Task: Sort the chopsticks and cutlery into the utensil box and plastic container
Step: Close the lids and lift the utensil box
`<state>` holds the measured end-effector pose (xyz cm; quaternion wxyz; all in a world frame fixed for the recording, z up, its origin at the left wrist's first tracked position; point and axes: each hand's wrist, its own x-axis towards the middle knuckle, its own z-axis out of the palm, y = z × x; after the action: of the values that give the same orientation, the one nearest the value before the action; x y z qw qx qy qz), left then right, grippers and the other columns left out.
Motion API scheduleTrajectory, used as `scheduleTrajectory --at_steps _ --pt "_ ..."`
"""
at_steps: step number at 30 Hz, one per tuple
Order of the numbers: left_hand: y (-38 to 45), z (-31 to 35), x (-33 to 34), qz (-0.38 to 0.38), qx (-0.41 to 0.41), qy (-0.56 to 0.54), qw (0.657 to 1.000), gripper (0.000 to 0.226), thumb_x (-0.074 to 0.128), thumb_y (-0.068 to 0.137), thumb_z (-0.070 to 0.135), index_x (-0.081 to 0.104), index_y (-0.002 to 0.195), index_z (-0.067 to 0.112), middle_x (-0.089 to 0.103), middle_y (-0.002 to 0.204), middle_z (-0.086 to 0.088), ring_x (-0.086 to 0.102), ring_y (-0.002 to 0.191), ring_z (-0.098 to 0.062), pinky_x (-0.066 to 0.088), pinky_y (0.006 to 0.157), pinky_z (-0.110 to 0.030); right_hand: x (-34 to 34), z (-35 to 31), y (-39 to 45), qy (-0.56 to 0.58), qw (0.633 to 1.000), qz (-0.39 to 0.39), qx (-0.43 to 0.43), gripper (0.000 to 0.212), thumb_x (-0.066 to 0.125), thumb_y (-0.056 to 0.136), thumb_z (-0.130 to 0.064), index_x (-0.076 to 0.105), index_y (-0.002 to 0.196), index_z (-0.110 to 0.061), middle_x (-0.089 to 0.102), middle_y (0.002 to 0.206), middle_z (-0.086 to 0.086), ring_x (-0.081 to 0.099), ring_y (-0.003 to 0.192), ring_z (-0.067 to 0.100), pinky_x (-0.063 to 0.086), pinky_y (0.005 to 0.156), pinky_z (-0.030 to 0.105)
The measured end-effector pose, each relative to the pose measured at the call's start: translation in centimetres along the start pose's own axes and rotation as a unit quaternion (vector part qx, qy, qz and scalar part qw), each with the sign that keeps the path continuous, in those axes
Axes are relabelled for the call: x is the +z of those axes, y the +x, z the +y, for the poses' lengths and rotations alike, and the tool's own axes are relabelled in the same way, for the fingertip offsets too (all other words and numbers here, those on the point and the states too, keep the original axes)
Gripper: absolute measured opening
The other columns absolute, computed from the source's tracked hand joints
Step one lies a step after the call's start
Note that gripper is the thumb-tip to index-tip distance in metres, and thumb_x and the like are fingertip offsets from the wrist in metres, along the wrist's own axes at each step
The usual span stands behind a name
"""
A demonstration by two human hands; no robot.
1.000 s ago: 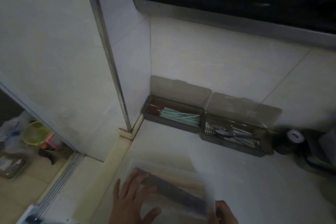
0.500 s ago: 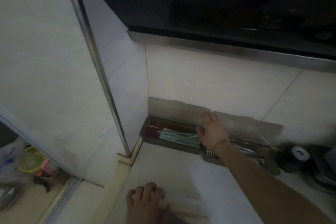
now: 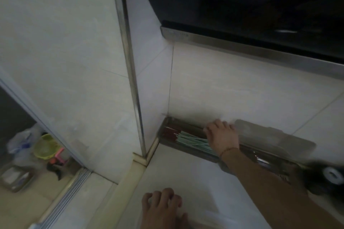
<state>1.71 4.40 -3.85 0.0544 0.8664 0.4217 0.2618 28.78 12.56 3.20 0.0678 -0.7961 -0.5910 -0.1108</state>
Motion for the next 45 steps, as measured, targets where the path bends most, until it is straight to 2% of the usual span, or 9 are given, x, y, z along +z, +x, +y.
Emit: scheduleTrajectory --at_steps 5,10,15,19,30,33,36,40,45 --pt "-0.1 -0.2 0.1 -0.021 0.005 0.007 1.000 0.036 0.066 0.052 0.060 0.054 0.074 0.034 0.053 0.087 0.010 0.044 0.077 -0.016 0.032 0.075 -0.036 3.4 -0.1 -4.5 0.032 0.993 -0.095 -0.069 0.034 0.040 0.084 -0.049 0.069 0.083 -0.031 0.065 0.086 -0.007 0.062 0.081 0.021 0.049 0.071 0.035" --pt "-0.2 0.2 -0.3 -0.032 -0.008 -0.008 0.999 0.034 0.063 0.054 0.059 0.056 0.075 0.034 0.058 0.090 0.011 0.045 0.081 -0.014 0.032 0.078 -0.036 1.7 1.5 -5.4 0.074 0.995 -0.046 -0.058 0.036 0.043 0.083 -0.046 0.070 0.097 -0.028 0.068 0.097 -0.006 0.063 0.090 0.022 0.049 0.082 0.037" --pt "-0.3 0.3 -0.7 -0.038 0.002 -0.010 0.999 0.031 0.063 0.059 0.056 0.058 0.079 0.034 0.058 0.095 0.011 0.048 0.084 -0.016 0.033 0.081 -0.039 -2.3 11.2 -4.9 0.001 0.992 -0.010 0.128 0.041 0.054 0.084 -0.032 0.062 0.119 -0.011 0.060 0.122 0.014 0.051 0.111 0.036 0.039 0.092 0.043" --pt "-0.1 1.3 -1.4 -0.053 0.005 0.011 0.999 0.026 0.060 0.067 0.052 0.058 0.083 0.032 0.057 0.097 0.009 0.051 0.083 -0.020 0.033 0.081 -0.040 -4.4 15.9 -5.3 -0.021 0.977 -0.029 0.209 0.045 0.055 0.088 -0.029 0.051 0.131 -0.016 0.050 0.135 0.011 0.043 0.120 0.033 0.033 0.096 0.039" --pt "0.0 3.1 -1.7 -0.110 -0.031 0.039 0.993 0.025 0.058 0.072 0.053 0.052 0.088 0.035 0.051 0.102 0.010 0.048 0.091 -0.020 0.030 0.086 -0.040 -4.0 16.5 -5.8 -0.034 0.983 -0.050 0.174 0.046 0.057 0.083 -0.039 0.049 0.121 -0.014 0.045 0.123 0.015 0.043 0.111 0.037 0.036 0.094 0.046" --pt "0.0 3.3 -1.8 -0.107 -0.034 0.032 0.993 0.026 0.060 0.072 0.053 0.053 0.088 0.034 0.052 0.102 0.010 0.048 0.092 -0.020 0.030 0.086 -0.039 -3.9 15.8 -8.5 -0.027 0.989 0.006 0.142 0.037 0.042 0.092 -0.045 0.056 0.108 -0.015 0.054 0.107 0.013 0.051 0.097 0.034 0.042 0.083 0.043" --pt "0.0 3.3 -1.9 -0.108 -0.041 0.025 0.993 0.025 0.060 0.072 0.054 0.053 0.087 0.035 0.051 0.101 0.011 0.049 0.091 -0.019 0.030 0.086 -0.038 -1.3 13.9 -13.4 -0.006 0.995 -0.057 0.085 0.059 0.016 0.094 -0.055 0.062 0.097 -0.018 0.061 0.095 0.010 0.058 0.084 0.032 0.046 0.076 0.040" --pt "0.1 3.5 -2.1 -0.103 -0.045 0.009 0.994 0.026 0.060 0.072 0.053 0.053 0.087 0.034 0.050 0.100 0.011 0.050 0.089 -0.019 0.030 0.088 -0.040 2.1 12.4 -17.2 0.011 0.985 -0.142 0.095 0.052 0.030 0.086 -0.058 0.060 0.104 -0.019 0.058 0.111 0.014 0.052 0.099 0.037 0.048 0.085 0.054" --pt "-0.3 3.1 -2.1 -0.156 0.019 0.025 0.987 0.046 0.058 0.073 0.062 0.058 0.110 0.035 0.056 0.111 0.011 0.051 0.106 -0.019 0.021 0.107 -0.054 1.1 9.3 -12.5 0.048 0.986 -0.133 0.089 0.062 0.029 0.081 -0.063 0.062 0.110 -0.020 0.059 0.115 0.012 0.052 0.106 0.037 0.045 0.089 0.050"
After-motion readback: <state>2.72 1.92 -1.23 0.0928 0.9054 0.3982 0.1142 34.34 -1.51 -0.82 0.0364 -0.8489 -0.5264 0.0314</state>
